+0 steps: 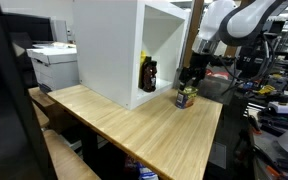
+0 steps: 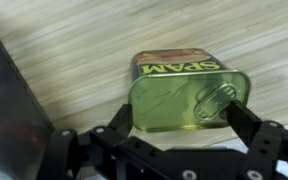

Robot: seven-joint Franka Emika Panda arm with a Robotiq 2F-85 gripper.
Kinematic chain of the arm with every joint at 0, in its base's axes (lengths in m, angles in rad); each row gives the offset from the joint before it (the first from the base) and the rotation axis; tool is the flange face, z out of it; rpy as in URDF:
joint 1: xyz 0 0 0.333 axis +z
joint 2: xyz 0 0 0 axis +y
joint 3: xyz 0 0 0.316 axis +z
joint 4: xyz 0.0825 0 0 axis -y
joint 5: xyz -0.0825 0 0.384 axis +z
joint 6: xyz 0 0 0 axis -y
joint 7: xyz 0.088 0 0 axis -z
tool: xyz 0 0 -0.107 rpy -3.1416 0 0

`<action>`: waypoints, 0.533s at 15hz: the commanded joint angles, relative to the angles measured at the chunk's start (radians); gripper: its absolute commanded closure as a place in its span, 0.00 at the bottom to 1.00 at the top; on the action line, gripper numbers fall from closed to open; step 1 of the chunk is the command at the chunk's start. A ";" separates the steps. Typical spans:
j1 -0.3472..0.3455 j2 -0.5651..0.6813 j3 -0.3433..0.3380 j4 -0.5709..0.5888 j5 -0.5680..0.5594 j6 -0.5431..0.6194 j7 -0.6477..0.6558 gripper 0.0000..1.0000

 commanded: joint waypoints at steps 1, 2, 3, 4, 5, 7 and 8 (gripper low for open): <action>0.018 0.049 0.005 0.017 0.049 0.031 -0.031 0.00; 0.024 0.047 0.002 0.021 0.065 0.025 -0.050 0.00; 0.033 0.034 -0.003 0.026 0.088 0.007 -0.096 0.00; 0.037 0.008 -0.007 0.031 0.099 -0.023 -0.145 0.00; 0.033 -0.011 -0.005 0.032 0.073 -0.042 -0.162 0.00; 0.023 -0.028 -0.005 0.035 0.031 -0.064 -0.186 0.00; 0.022 -0.034 -0.006 0.037 0.019 -0.078 -0.204 0.00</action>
